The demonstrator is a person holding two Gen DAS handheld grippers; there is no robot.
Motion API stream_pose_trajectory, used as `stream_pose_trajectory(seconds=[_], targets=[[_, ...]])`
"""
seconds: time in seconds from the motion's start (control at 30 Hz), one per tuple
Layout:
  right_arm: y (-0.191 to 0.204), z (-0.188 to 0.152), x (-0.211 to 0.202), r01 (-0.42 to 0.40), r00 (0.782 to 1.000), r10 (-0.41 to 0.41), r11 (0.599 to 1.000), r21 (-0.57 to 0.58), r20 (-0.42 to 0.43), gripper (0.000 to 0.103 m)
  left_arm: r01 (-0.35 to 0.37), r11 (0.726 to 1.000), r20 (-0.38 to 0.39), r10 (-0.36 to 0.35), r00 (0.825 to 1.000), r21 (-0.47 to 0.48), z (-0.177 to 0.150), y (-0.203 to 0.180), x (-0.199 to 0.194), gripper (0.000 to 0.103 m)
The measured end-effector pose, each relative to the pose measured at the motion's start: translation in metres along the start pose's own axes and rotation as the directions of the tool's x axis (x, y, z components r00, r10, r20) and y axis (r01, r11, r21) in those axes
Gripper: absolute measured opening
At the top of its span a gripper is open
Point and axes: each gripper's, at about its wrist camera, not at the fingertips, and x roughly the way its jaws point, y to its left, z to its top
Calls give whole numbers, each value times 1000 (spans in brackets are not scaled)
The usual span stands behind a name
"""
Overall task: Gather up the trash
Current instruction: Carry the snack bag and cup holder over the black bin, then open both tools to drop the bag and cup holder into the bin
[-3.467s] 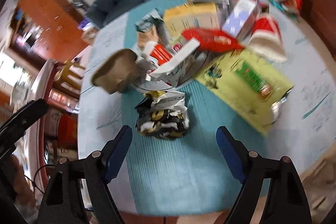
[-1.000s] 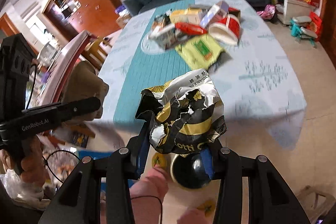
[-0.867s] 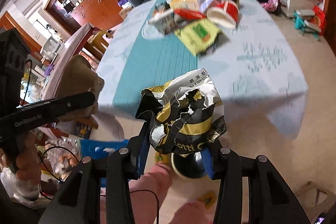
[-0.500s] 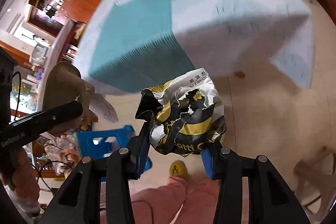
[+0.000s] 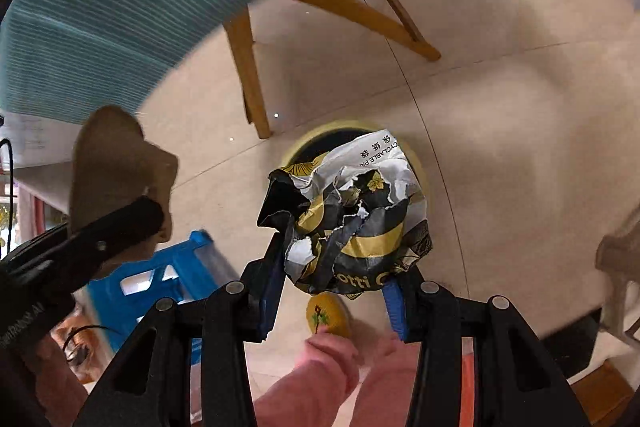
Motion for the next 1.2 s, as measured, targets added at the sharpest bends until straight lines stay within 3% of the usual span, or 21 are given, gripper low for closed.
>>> stream_pose_trajectory(seconds=[0.17, 0.23, 0.27, 0.3, 0.37, 0.53, 0.73, 0.83, 0.97, 1.2], targets=[[-15, -8, 58, 30, 1000, -30, 1000, 4, 0, 44, -21, 999, 1, 21, 1000, 38, -5, 8, 62, 9], [-20, -9, 77, 42, 999, -42, 999, 9, 1, 44, -31, 999, -1, 31, 1000, 40, -8, 11, 78, 15], [-19, -9, 85, 51, 999, -51, 999, 12, 1, 45, -31, 999, -1, 31, 1000, 39, -7, 12, 83, 27], [-22, -9, 92, 55, 998, -55, 998, 15, 0, 45, -35, 999, 1, 35, 999, 37, -8, 13, 88, 48], [-29, -12, 105, 66, 998, -66, 998, 23, -4, 45, -40, 999, 21, 39, 999, 26, -12, 15, 93, 69], [-36, -13, 123, 84, 996, -83, 996, 33, -9, 45, -54, 999, 29, 54, 998, 0, -17, 27, 96, 70], [-26, -10, 131, 79, 997, -78, 997, 15, -15, 46, -93, 995, 86, 95, 992, -21, -28, 39, 68, 70], [-17, -6, 128, 56, 998, -56, 998, 18, -11, 52, -111, 993, 107, 115, 988, -40, -30, 46, 54, 70], [-7, 0, 118, 42, 999, -42, 999, 19, 8, 90, -130, 989, 121, 138, 983, -73, -33, 51, 32, 70], [14, 7, 88, 17, 999, -17, 1000, -16, 34, 91, -162, 979, 140, 179, 974, -122, -35, 51, -23, 70]])
